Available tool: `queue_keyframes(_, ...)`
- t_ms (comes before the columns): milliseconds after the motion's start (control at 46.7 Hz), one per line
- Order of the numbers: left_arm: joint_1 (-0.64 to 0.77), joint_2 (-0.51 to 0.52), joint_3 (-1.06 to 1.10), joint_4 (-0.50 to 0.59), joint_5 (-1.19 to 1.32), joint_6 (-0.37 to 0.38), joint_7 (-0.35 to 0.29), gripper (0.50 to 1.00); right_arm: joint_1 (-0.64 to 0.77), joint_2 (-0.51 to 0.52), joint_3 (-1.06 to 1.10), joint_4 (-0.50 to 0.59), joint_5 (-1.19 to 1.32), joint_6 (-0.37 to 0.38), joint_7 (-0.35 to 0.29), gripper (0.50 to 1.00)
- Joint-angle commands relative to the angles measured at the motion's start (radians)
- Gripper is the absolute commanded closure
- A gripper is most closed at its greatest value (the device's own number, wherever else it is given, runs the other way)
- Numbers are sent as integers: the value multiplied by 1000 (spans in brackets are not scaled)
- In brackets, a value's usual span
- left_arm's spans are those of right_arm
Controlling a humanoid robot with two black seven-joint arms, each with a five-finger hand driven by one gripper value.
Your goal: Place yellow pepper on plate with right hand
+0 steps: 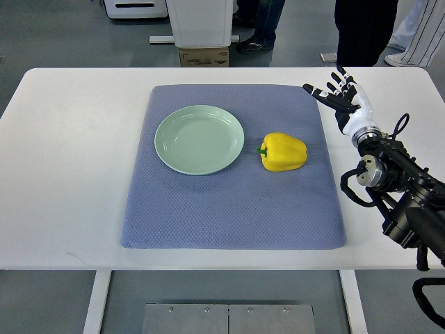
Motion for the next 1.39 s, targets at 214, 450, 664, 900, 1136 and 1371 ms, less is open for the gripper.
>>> queue_keyframes(214, 3, 0, 0, 0, 0, -1, 0, 500, 2, -1, 0, 0, 0, 0, 0, 505)
queue_keyframes(450, 1, 0, 0, 0, 0, -1, 0, 500, 2, -3, 0, 0, 0, 1, 0, 505)
queue_keyframes(664, 0, 0, 0, 1, 0, 1, 0, 500, 3, -3, 0, 2, 0, 1, 0, 505)
queue_keyframes(900, 0, 0, 0, 1, 0, 1, 0, 500, 5, -4, -9, 5, 0, 1, 0, 505)
queue_keyframes(1136, 0, 0, 0, 1, 0, -1, 0, 500, 6, -6, -11, 3, 0, 1, 0, 505)
queue_keyframes(1371, 0, 0, 0, 0, 0, 1, 0, 500, 6, -7, -11, 3, 0, 1, 0, 505)
